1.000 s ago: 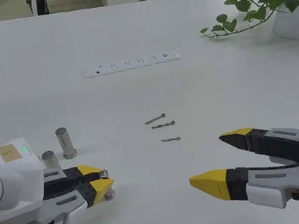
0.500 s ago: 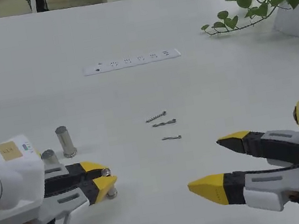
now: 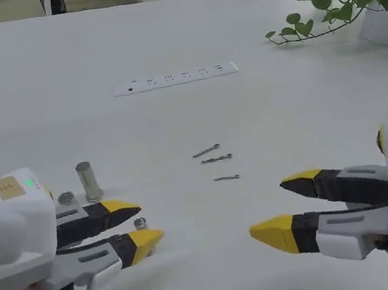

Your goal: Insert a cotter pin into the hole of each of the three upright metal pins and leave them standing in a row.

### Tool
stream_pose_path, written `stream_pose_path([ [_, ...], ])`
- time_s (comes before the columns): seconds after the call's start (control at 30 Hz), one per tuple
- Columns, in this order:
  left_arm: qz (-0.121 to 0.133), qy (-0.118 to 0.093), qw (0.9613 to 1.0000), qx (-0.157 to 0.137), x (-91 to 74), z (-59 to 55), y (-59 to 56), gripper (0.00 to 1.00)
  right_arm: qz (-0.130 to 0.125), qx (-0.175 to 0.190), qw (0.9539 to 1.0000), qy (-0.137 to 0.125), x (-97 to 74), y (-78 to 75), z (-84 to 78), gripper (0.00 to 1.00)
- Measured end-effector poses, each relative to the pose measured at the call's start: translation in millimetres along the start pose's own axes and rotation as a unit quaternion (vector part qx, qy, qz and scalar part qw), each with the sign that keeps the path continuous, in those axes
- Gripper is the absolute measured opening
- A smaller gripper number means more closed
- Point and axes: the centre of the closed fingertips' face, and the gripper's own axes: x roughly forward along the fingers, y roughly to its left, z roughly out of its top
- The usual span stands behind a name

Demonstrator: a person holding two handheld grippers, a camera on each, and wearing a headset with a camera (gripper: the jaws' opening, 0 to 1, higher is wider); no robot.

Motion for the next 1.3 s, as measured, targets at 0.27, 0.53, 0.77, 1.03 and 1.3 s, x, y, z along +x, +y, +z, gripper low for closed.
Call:
stream_pose_path([
  [0.27,0.020,-0.014,0.9992,-0.030,-10.8,5.4,-1.1,0.39,0.009,-0.019,0.9996,0.018,14.2,-15.7,3.7,0.47],
  [0.53,0.038,-0.020,0.9979,-0.048,-23.0,6.8,-3.1,0.52,0.003,-0.078,0.9956,0.052,31.5,-37.6,-0.9,0.37],
  [0.77,0.061,-0.013,0.9966,-0.054,-33.4,-0.3,-3.3,0.61,-0.007,-0.094,0.9928,0.073,44.1,-56.7,-2.8,0.28],
  [1.03,0.091,-0.015,0.9935,-0.067,-42.5,-0.5,-1.4,0.65,0.004,-0.123,0.9876,0.098,61.7,-68.9,-3.7,0.24],
  [1.3,0.100,-0.009,0.9917,-0.080,-47.8,-6.4,-5.8,0.63,0.016,-0.164,0.9766,0.138,78.4,-77.5,-12.2,0.20],
])
